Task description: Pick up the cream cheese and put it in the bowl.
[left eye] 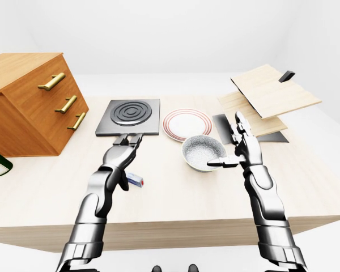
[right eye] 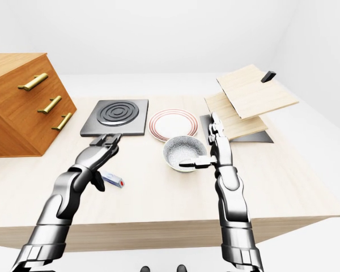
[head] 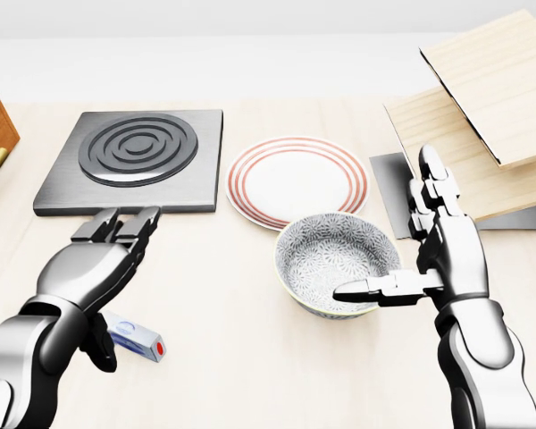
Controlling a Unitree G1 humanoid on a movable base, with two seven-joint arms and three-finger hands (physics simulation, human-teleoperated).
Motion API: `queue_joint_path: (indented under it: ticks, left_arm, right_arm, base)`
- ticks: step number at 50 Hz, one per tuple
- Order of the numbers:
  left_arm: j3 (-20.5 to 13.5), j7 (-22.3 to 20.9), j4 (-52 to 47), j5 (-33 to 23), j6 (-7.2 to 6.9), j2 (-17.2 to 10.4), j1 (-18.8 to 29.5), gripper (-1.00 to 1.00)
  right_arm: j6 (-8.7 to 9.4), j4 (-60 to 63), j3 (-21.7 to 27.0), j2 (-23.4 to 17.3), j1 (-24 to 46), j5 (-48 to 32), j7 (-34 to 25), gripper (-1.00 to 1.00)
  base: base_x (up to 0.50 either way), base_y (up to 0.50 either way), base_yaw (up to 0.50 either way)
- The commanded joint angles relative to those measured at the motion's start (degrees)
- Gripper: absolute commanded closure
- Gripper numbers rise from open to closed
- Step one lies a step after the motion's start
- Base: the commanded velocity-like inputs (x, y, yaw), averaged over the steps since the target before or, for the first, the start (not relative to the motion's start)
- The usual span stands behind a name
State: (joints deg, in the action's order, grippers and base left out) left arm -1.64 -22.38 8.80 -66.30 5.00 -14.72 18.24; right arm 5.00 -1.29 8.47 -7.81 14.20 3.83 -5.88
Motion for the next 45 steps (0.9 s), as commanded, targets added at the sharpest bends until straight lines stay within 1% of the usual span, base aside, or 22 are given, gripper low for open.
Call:
queue_joint_path:
  ticks: [1, 4, 6, 8, 9, 10, 11, 13, 19, 21, 22, 23, 29, 36, 40, 42, 43, 44, 45]
  left_arm:
    - [1.31, 2.82, 3.46, -4.78, 0.0, 0.31, -0.37, -1.0]
    - [1.52, 3.68, 4.91, -5.34, 0.0, 0.37, -0.24, -1.0]
    - [1.5, 2.73, 5.35, -4.98, 0.0, 0.6, -0.25, -1.0]
    - [1.54, 2.77, 5.91, -5.02, 0.0, 0.5, -0.15, -0.7]
    - [1.64, 2.85, 5.91, -5.25, 0.0, 0.4, -0.37, -0.46]
    - [1.68, 3.05, 5.96, -5.4, 0.0, 0.36, -0.43, -0.44]
    - [1.71, 3.3, 6.21, -5.52, 0.0, 0.4, -0.36, -0.46]
    - [1.84, 3.72, 6.51, -5.81, 0.0, 0.4, -0.47, -0.57]
    - [2.2, 4.77, 7.86, -6.78, 0.0, 0.49, -0.61, -0.59]
    - [2.27, 4.76, 7.84, -6.85, 0.0, 0.58, -0.97, -0.65]
    - [2.32, 4.81, 7.97, -6.98, 0.0, 0.56, -1.15, -0.65]
    - [2.46, 5.62, 8.77, -7.48, 0.0, 0.44, -0.97, -0.66]
    - [2.88, 6.92, 11.33, -8.51, 0.0, 0.46, -0.24, -0.7]
    - [3.4, 7.49, 11.84, -9.16, 0.0, 0.76, -0.67, -0.69]
    - [3.83, 8.72, 13.59, -10.1, 0.0, 0.8, -0.12, -0.68]
    - [3.76, 8.3, 13.1, -9.95, 0.0, 0.81, -0.28, -0.65]
    - [3.66, 7.87, 12.68, -9.63, 0.0, 0.94, -0.38, -0.58]
    - [3.62, 7.68, 12.37, -9.54, 0.0, 0.94, -0.49, -0.58]
    - [3.48, 7.09, 11.61, -9.07, 0.0, 0.95, -0.76, -0.46]
  right_arm:
    - [0.0, -0.77, 0.09, -0.01, -0.21, 0.14, -0.1, -1.0]
    - [0.0, -0.71, 0.11, -0.02, -0.3, 0.19, -0.09, -1.0]
    - [0.0, -1.0, 0.21, -0.14, -0.15, 0.23, -0.12, -1.0]
    - [0.0, -0.79, 0.36, -0.26, -0.07, 0.41, -0.2, -1.0]
    - [0.0, -0.54, 0.44, -0.34, -0.07, 0.48, -0.2, -1.0]
    - [0.0, -0.54, 0.53, -0.42, -0.02, 0.51, -0.19, -1.0]
    - [0.0, -0.37, 0.64, -0.47, -0.02, 0.61, -0.2, -1.0]
    - [0.0, 0.78, 0.77, -0.49, -0.34, 0.81, -0.15, -1.0]
    - [0.0, 0.22, 1.07, -0.76, -0.05, 0.96, -0.2, -1.0]
    - [0.0, 0.84, 1.28, -1.02, 0.13, 1.14, -0.21, -1.0]
    - [0.0, 1.32, 1.41, -1.13, 0.15, 1.24, -0.19, -1.0]
    - [0.0, 1.85, 1.55, -1.22, 0.11, 1.38, -0.21, -1.0]
    - [0.0, 2.56, 1.93, -1.31, -0.08, 1.73, -0.19, -1.0]
    - [0.0, 1.86, 1.67, -1.28, 0.11, 1.61, -0.14, -1.0]
    - [0.0, 2.3, 1.74, -1.34, -0.07, 1.65, -0.21, -1.0]
    - [0.0, 2.74, 1.8, -1.31, -0.26, 1.71, -0.17, -1.0]
    - [0.0, 2.57, 1.85, -1.3, -0.28, 1.74, -0.21, -1.0]
    - [0.0, 2.55, 1.85, -1.3, -0.28, 1.74, -0.21, -1.0]
    - [0.0, 2.31, 1.86, -1.29, -0.25, 1.73, -0.21, -1.0]
  base:
    - [0.0, 0.0, 0.0]
    - [0.0, 0.0, 0.0]
    - [0.0, 0.0, 0.0]
    - [0.0, 0.0, 0.0]
    - [0.0, 0.0, 0.0]
    - [0.0, 0.0, 0.0]
    - [0.0, 0.0, 0.0]
    - [0.0, 0.0, 0.0]
    - [0.0, 0.0, 0.0]
    - [0.0, 0.0, 0.0]
    - [0.0, 0.0, 0.0]
    - [0.0, 0.0, 0.0]
    - [0.0, 0.0, 0.0]
    - [0.0, 0.0, 0.0]
    - [0.0, 0.0, 0.0]
    - [0.0, 0.0, 0.0]
    - [0.0, 0.0, 0.0]
    - [0.0, 0.0, 0.0]
    - [0.0, 0.0, 0.0]
